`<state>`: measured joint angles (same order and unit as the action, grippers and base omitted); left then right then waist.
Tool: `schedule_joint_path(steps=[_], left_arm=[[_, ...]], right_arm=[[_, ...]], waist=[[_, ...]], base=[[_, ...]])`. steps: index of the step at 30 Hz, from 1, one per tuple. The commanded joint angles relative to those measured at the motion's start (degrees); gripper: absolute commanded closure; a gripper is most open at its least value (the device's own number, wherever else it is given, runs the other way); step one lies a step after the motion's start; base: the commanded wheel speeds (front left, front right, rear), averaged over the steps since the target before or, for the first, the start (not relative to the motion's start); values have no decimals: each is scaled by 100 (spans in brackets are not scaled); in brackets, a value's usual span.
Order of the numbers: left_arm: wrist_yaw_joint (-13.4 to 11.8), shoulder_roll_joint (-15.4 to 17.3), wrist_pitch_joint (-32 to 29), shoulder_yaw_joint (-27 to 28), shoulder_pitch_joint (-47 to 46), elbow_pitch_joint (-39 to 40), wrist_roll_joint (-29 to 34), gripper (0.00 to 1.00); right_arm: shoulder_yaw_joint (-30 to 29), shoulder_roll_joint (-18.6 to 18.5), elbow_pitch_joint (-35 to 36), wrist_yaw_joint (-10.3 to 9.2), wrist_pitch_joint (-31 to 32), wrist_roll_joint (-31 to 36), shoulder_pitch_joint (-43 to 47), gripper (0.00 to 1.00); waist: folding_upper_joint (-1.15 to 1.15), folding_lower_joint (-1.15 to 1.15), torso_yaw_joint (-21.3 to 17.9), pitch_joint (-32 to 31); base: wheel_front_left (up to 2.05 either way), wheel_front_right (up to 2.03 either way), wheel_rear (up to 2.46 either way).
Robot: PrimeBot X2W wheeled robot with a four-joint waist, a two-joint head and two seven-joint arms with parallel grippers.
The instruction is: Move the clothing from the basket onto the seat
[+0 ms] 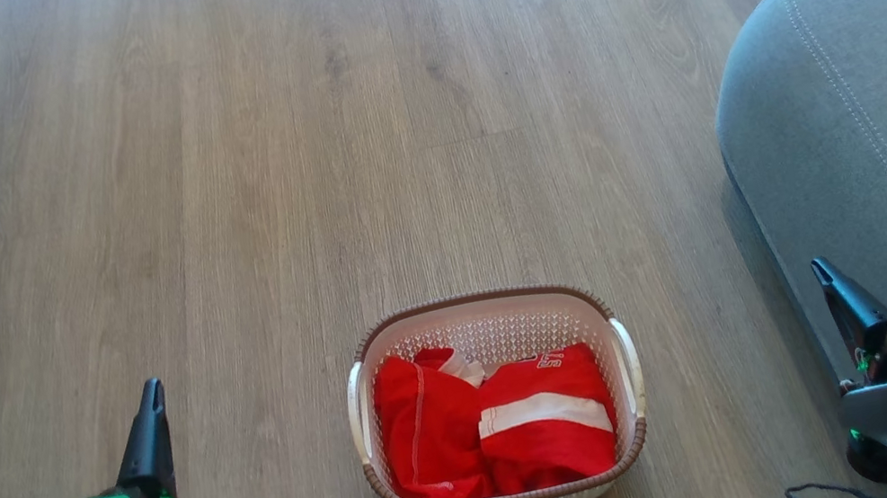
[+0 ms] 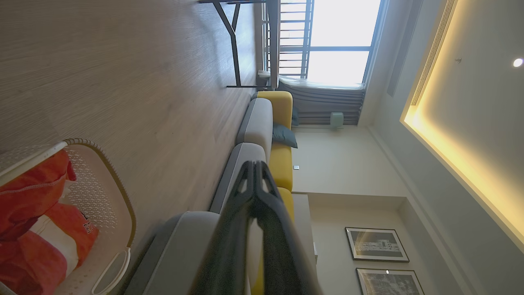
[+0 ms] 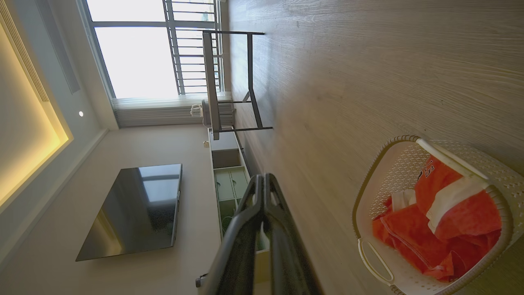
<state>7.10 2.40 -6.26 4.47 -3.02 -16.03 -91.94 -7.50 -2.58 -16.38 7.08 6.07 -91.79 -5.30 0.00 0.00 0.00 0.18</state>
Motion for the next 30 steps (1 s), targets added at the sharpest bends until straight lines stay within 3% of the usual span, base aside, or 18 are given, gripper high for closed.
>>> schedule_joint_path(steps=[1,5,6,10,30], left_arm=[[39,48,-21,203,-316,201,-25,100],[39,48,-21,203,-316,201,-25,100],[-4,-1,3,-4,3,-21,0,0],[-6,-8,10,-19,167,-307,1,0],[1,87,332,-151,-197,-440,270,0]], right_arm=[[101,-30,235,41,39,-41,-88,100],[101,-30,235,41,39,-41,-88,100],[3,2,-19,0,-1,3,-1,0],[30,35,-315,0,-5,7,69,0],[325,-93,-311,6,-275,242,-291,0]], waist=[[0,0,0,0],[0,0,0,0],[0,0,0,0],[0,0,0,4],[0,0,3,40]], base=[[0,0,0],[0,0,0],[0,0,0],[0,0,0],[0,0,0]])
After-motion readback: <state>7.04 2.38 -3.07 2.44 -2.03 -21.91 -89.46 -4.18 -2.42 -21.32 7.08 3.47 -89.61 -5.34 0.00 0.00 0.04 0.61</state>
